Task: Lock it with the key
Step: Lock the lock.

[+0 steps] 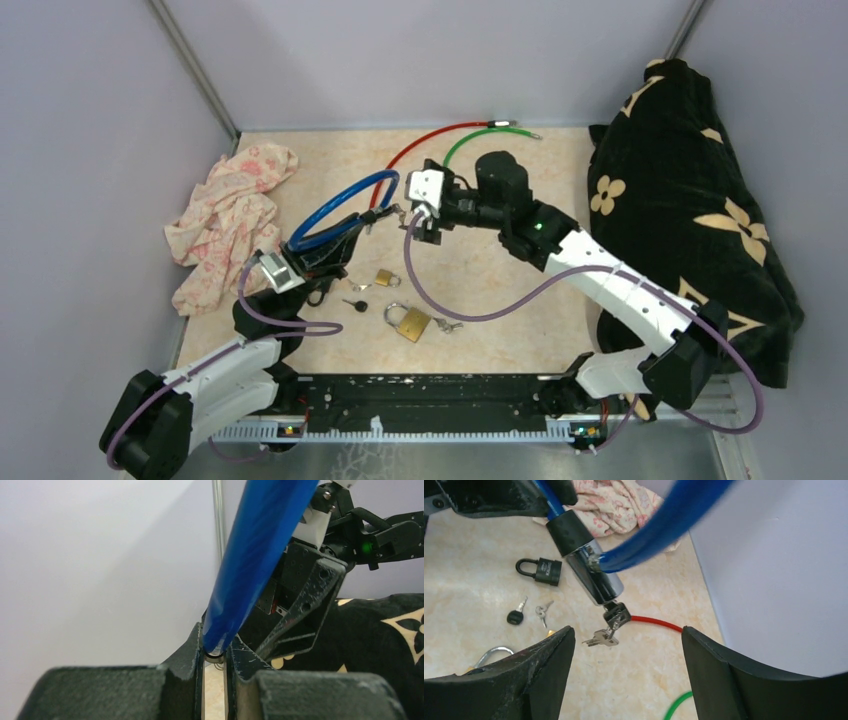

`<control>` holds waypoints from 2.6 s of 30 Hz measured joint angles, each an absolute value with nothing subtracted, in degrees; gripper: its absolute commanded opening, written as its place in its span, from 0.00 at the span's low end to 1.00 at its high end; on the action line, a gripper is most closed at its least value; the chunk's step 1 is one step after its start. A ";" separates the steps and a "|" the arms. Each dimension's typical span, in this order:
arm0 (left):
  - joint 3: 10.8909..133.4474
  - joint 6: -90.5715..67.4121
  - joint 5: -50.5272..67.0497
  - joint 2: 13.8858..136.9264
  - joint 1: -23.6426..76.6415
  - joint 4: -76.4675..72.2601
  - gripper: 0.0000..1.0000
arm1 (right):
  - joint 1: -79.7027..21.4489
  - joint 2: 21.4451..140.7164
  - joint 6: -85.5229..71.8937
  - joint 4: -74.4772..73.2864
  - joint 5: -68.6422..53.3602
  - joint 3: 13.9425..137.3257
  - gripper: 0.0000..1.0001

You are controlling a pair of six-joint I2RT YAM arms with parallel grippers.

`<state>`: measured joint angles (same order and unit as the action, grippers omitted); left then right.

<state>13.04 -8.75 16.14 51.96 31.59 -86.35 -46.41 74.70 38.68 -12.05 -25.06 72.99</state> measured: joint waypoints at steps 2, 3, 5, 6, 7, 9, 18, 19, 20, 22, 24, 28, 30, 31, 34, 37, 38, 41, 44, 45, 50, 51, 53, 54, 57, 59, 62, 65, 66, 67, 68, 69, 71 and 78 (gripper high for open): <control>13.04 -8.75 16.14 51.96 31.59 -86.35 0.00 | -44.62 74.08 34.87 -10.09 -28.01 72.60 0.77; 13.04 -8.75 16.14 51.96 31.59 -86.35 0.00 | -44.14 73.93 33.26 -8.82 -29.28 72.42 0.77; 13.04 -8.75 16.14 51.96 31.59 -86.35 0.00 | -43.79 73.82 29.45 -5.10 -33.21 72.40 0.76; 13.04 -8.75 16.14 51.96 31.59 -86.35 0.00 | -43.81 73.82 27.46 -3.01 -35.31 72.40 0.75; 13.04 -8.75 16.14 51.96 31.59 -86.35 0.00 | -43.83 73.82 25.61 -1.10 -36.97 72.38 0.74; 13.04 -8.75 16.14 51.96 31.59 -86.35 0.00 | -43.86 73.82 22.06 3.09 -39.81 72.36 0.68; 13.04 -8.78 16.16 51.77 31.59 -86.35 0.00 | -43.33 75.66 8.78 18.79 -44.16 72.36 0.00; 13.04 -8.78 16.14 51.72 31.59 -86.37 0.00 | -43.20 76.34 7.51 20.23 -44.51 72.36 0.00; 13.04 -8.78 16.10 51.72 31.57 -86.35 0.00 | -43.07 76.95 6.44 21.41 -44.82 72.36 0.00; 13.04 -8.75 15.97 51.72 31.35 -86.32 0.00 | -42.83 78.46 3.60 25.19 -45.50 71.72 0.00; 13.04 -8.71 15.66 51.75 31.33 -86.26 0.00 | -42.50 79.70 1.04 28.69 -45.76 70.87 0.00; 12.97 -8.21 14.87 51.75 31.11 -86.17 0.00 | -41.85 81.14 -1.91 32.23 -46.28 70.15 0.00; 12.82 -7.90 14.46 51.75 31.09 -86.15 0.00 | -41.60 81.80 -2.94 32.62 -46.50 70.15 0.08; 12.73 -7.84 14.33 51.75 31.07 -86.15 0.00 | -41.50 81.95 -3.16 32.56 -46.50 70.15 0.16; 12.45 -7.66 14.13 51.75 31.07 -86.08 0.00 | -40.97 82.24 -4.25 31.79 -46.85 70.15 0.45; 12.47 -7.66 14.20 51.62 31.14 -86.30 0.00 | -40.56 82.26 -6.57 29.10 -48.86 69.63 0.57; 12.47 -7.68 14.22 51.59 31.14 -86.30 0.00 | -40.38 82.26 -7.25 28.80 -49.23 69.32 0.60; 12.47 -7.68 14.24 51.59 31.14 -86.30 0.00 | -38.70 82.26 -10.13 27.22 -49.93 68.99 0.69; 12.47 -7.68 14.26 51.59 31.14 -86.30 0.00 | -35.38 82.24 -13.96 26.55 -51.05 68.99 0.75; 12.47 -7.68 14.26 51.59 31.14 -86.30 0.00 | -34.28 82.24 -15.14 26.35 -51.68 68.99 0.75; 12.47 -7.68 14.44 51.62 31.14 -86.30 0.00 | -30.98 82.98 -19.31 20.80 -53.91 70.72 0.70; 12.47 -7.68 14.46 51.62 31.14 -86.30 0.00 | -30.94 83.48 -19.92 19.81 -54.19 71.24 0.68; 12.47 -7.68 14.46 51.62 31.14 -86.30 0.00 | -30.98 84.55 -21.85 18.98 -55.44 71.37 0.64; 12.47 -7.68 14.46 51.62 31.14 -86.30 0.00 | -30.98 85.19 -22.96 19.03 -55.88 71.37 0.61; 12.47 -7.70 14.48 51.66 31.14 -86.28 0.00 | -30.98 87.79 -27.46 21.26 -57.47 71.29 0.55; 12.47 -7.70 14.52 51.66 31.14 -86.30 0.00 | -31.00 89.47 -30.13 22.72 -58.52 71.29 0.55; 12.47 -7.70 14.57 51.66 31.14 -86.30 0.00 | -31.00 91.39 -33.15 25.21 -59.68 71.29 0.53; 12.47 -7.70 14.57 51.66 31.14 -86.30 0.00 | -31.11 92.73 -34.96 26.74 -60.58 71.29 0.46; 12.47 -7.70 14.57 51.66 31.14 -86.30 0.00 | -31.20 92.99 -35.29 27.11 -60.93 71.29 0.44; 12.47 -7.70 14.57 51.66 31.14 -86.30 0.00 | -31.38 93.30 -35.70 27.64 -61.47 71.31 0.41; 12.47 -7.70 14.57 51.66 31.14 -86.30 0.00 | -31.53 93.56 -36.10 28.01 -62.08 71.31 0.37; 12.47 -7.70 14.57 51.66 31.14 -86.30 0.00 | -31.68 93.84 -36.45 28.36 -62.85 71.33 0.33; 12.47 -7.70 14.57 51.66 31.14 -86.30 0.00 | -31.97 94.45 -37.17 29.26 -64.69 71.33 0.26; 12.47 -7.73 14.59 51.81 31.14 -86.37 0.00 | -32.10 95.42 -38.26 30.55 -67.83 71.35 0.00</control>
